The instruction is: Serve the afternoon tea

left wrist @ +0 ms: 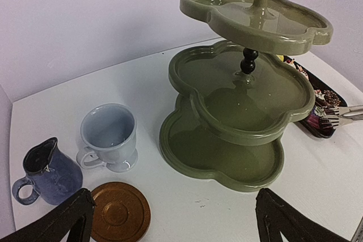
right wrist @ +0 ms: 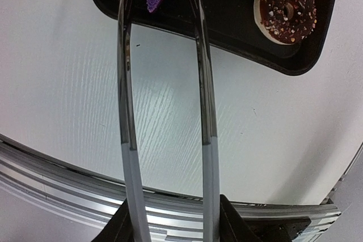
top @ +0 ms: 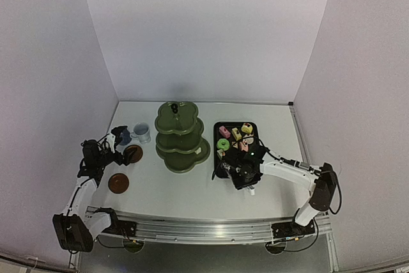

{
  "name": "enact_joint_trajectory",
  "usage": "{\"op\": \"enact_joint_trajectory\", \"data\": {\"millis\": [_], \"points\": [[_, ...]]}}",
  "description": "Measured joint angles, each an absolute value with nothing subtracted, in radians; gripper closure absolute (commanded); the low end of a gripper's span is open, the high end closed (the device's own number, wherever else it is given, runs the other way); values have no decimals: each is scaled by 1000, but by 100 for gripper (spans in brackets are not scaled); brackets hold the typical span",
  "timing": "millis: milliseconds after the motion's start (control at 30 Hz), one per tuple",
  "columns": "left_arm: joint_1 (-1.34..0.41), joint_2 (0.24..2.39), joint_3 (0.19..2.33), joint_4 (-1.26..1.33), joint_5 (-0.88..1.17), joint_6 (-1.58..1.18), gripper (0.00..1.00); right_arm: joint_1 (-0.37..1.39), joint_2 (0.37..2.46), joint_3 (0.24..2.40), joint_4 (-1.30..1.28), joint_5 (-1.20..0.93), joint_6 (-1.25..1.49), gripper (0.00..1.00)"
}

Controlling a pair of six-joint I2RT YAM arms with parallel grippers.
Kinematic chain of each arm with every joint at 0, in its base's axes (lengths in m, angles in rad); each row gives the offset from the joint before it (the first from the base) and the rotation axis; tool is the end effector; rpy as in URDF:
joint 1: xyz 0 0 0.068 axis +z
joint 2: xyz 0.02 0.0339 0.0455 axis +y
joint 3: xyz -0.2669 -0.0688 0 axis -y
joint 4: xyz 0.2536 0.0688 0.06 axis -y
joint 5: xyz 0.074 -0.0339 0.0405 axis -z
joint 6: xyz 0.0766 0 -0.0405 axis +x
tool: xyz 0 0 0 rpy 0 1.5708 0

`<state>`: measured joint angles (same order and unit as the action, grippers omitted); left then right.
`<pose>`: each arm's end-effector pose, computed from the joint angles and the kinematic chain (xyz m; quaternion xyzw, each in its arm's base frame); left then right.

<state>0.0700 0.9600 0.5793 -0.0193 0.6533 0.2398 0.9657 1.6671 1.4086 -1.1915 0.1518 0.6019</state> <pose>0.2515 -0.0290 0.2411 0.2436 0.7715 -0.1835 0.5583 0.1940 0.2601 0.2237 -0.1755 0.9797 -0.0111 0.0961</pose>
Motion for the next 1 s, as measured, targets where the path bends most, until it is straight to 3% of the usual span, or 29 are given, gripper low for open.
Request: {"op": "enact_joint_trajectory", "data": {"millis": [300,833,1000], "points": [[70,960,579,-20,653,241,1,966,1674,1409,-1183,146,598,86],[70,961,579,-27,645,232,1,985,1609,1519,-1198,171,511,89],[70,961,579,-26,626,220,1,1040,1679,1608,-1175,176,462,89]]}}
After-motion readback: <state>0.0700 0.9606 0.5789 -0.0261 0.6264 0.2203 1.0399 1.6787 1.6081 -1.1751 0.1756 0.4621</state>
